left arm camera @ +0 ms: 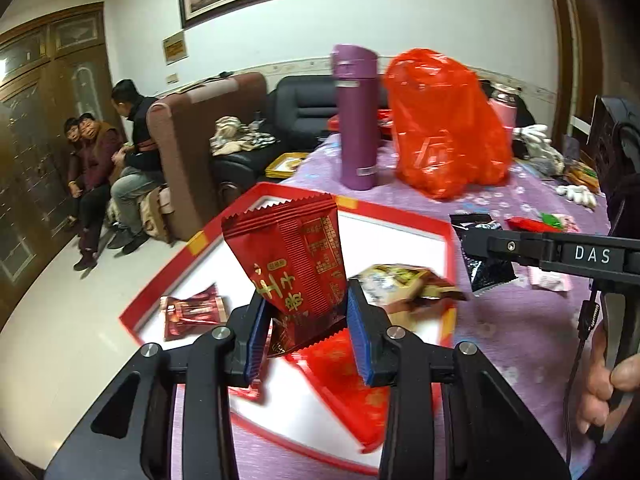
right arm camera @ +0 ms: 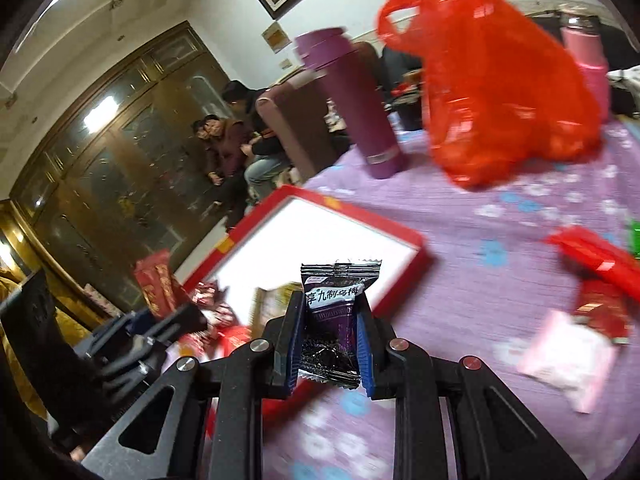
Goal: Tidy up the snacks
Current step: 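Carry the red packet and purple packet over the white tray and release, then grasp the white-pink packet with left tool while right grasps the red-gold candy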
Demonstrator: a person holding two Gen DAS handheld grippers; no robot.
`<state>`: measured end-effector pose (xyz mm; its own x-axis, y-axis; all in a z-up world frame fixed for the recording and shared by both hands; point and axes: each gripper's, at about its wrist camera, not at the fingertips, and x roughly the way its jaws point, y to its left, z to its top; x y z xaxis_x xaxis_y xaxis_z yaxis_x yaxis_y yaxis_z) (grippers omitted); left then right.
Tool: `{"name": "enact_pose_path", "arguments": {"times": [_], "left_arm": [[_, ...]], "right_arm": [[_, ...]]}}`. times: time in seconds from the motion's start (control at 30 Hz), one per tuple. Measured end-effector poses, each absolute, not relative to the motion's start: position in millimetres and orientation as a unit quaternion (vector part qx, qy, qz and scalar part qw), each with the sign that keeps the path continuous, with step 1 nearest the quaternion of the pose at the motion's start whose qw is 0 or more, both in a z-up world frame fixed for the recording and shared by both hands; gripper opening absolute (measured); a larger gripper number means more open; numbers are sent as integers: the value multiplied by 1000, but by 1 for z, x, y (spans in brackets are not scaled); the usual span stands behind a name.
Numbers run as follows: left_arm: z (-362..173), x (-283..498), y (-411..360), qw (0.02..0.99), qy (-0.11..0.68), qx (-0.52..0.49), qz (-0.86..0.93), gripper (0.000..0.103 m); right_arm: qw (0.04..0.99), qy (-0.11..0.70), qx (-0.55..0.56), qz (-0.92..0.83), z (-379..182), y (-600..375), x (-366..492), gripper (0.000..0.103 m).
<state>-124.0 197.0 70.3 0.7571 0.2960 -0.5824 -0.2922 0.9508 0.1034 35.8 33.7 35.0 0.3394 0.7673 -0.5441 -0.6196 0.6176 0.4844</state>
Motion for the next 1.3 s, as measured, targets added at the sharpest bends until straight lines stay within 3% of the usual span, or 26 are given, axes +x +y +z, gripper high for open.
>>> {"name": "enact_pose_path", "arguments": {"times": [0.57,0.7,0.83,0.97,1.17,1.3], "left_arm": [[47,-109,230,918,336,10,209,35],[48,-112,230,912,333,23,240,38],[56,-116,226,906,318,50,276,70],[73,-127,207,913,274,83,293,85],[88,-131,166,939,248,86,224,87],[82,-123,138,943,269,86,175,87]], "right_arm": [[798,395,60,451,16,101,21,27],[802,383,64,454,22,92,18,41],[815,365,83,443,33,72,18,54],[828,360,94,421,41,41,24,56],[871,329,104,350,57,-45,39,66],[890,322,130,295,58,-117,51,67]]}}
